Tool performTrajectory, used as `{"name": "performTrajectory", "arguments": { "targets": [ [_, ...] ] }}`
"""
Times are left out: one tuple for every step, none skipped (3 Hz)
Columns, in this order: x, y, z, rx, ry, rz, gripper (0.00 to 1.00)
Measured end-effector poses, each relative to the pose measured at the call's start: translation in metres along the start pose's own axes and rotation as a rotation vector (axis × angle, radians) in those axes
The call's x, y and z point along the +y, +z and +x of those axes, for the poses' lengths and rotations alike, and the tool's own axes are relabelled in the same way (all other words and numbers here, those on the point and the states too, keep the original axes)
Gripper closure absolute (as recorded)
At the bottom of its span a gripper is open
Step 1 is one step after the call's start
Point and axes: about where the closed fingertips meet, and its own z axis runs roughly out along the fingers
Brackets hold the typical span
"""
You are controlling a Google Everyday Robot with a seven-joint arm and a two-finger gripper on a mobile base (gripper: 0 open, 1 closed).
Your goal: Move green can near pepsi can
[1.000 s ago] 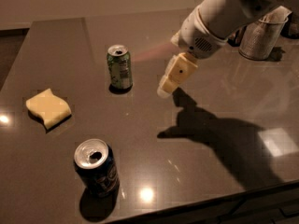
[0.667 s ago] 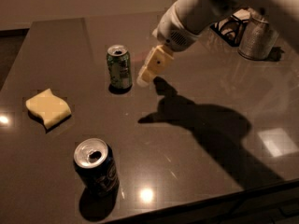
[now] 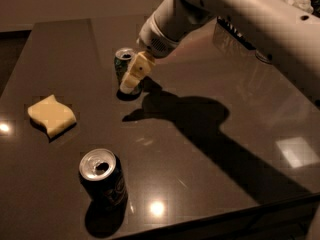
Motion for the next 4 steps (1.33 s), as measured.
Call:
{"name": "performTrajectory", "arguments": {
  "targets": [
    [-0.002, 0.013, -0.007, -0.02, 0.006, -0.021, 0.0],
    [0.007, 0.022, -0.019, -0.056, -0.007, -0.053, 0.26],
    [0.012, 0.025, -0.02, -0.073, -0.011, -0.071, 0.49],
    [0.039, -0.002, -0.017, -0.105, -0.044, -0.088, 0.8]
  ]
}}
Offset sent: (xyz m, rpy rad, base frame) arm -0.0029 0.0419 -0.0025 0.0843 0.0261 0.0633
